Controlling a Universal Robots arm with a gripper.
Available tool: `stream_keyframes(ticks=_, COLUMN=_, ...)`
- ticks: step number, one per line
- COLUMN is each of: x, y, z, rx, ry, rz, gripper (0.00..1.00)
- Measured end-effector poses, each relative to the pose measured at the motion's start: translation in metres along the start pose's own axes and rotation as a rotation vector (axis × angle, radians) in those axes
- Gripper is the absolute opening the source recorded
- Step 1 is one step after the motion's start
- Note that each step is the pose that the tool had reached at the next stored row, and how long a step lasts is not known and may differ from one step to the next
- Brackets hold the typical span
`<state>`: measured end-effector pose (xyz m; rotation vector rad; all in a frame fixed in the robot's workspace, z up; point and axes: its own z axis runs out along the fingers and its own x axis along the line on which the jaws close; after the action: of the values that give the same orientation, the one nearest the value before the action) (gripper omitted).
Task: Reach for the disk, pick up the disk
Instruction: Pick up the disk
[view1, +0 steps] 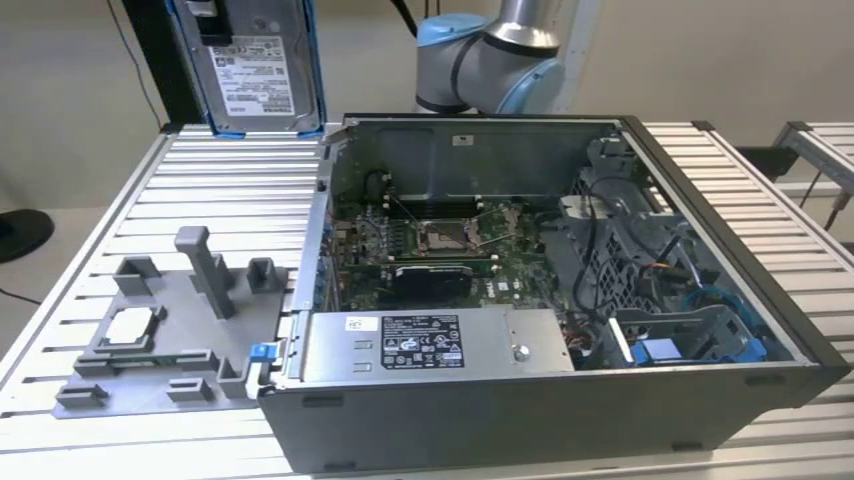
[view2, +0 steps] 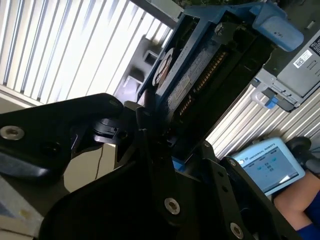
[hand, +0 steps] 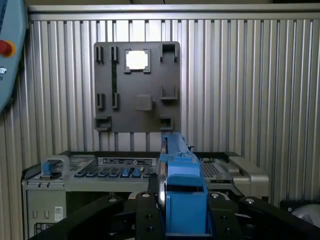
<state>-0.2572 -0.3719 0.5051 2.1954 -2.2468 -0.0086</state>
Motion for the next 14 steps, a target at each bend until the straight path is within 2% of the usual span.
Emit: stream_keyframes(ticks=14, x=-0.0009, y=-0.0407, z=-0.0002, rx=0.0000, ry=0.0001, rz=0.000, gripper=0.00)
